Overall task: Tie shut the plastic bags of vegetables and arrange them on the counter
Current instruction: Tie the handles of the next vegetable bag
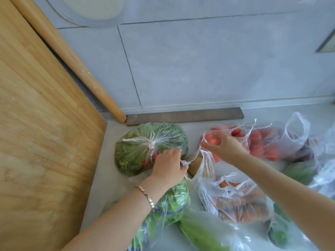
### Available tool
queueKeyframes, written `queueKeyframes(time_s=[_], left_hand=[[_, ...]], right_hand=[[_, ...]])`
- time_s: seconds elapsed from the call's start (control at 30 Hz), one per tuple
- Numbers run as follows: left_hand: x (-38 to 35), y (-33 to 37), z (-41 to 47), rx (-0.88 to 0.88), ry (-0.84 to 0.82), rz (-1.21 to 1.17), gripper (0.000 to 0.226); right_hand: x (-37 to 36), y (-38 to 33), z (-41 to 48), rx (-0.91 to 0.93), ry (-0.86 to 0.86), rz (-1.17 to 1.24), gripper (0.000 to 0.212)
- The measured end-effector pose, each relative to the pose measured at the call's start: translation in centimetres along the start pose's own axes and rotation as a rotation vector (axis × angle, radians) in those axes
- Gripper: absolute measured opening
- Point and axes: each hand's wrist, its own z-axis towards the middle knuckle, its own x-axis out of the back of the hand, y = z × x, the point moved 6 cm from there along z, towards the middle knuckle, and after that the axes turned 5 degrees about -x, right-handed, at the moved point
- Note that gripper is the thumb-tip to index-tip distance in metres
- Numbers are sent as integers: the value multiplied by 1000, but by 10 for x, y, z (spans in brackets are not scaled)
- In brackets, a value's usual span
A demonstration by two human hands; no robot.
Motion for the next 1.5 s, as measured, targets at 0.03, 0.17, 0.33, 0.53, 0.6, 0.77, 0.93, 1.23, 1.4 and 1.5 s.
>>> queueKeyframes(time_s=[0.03, 0.17, 0.33, 0.53, 0.6, 0.77, 0.93, 1.23, 1.4, 1.5], left_hand=[[-3, 1, 2, 43, -8, 37, 48], [-8, 20, 4, 13, -109, 353, 28], [16, 24, -7, 234, 46, -96, 34], [28, 25, -20, 463, 290, -891, 30], [24, 32, -30, 428, 355, -1020, 6], [3, 41, -36, 265, 317, -1060, 14], [-9, 49, -17, 173, 287, -950, 19], [-32, 34, -11, 274, 298, -1096, 16], [-39, 21, -6, 469, 222, -1394, 25], [-41, 21, -2, 478, 131, -1395, 31]], right_hand=[[-11, 2, 3, 3, -77, -1, 52], [-49, -2, 9, 32, -188, 41, 20], [-31, -3, -13, 149, -130, 199, 42], [13, 31, -40, 221, -16, 223, 39], [17, 42, -53, 237, 19, 266, 43], [8, 59, -67, 308, 26, 431, 24], [-7, 41, -61, 472, 7, 561, 9], [-45, 35, -31, 125, -128, 891, 25], [-69, 41, -21, -78, -206, 993, 15], [-74, 37, -22, -77, -262, 1038, 15]])
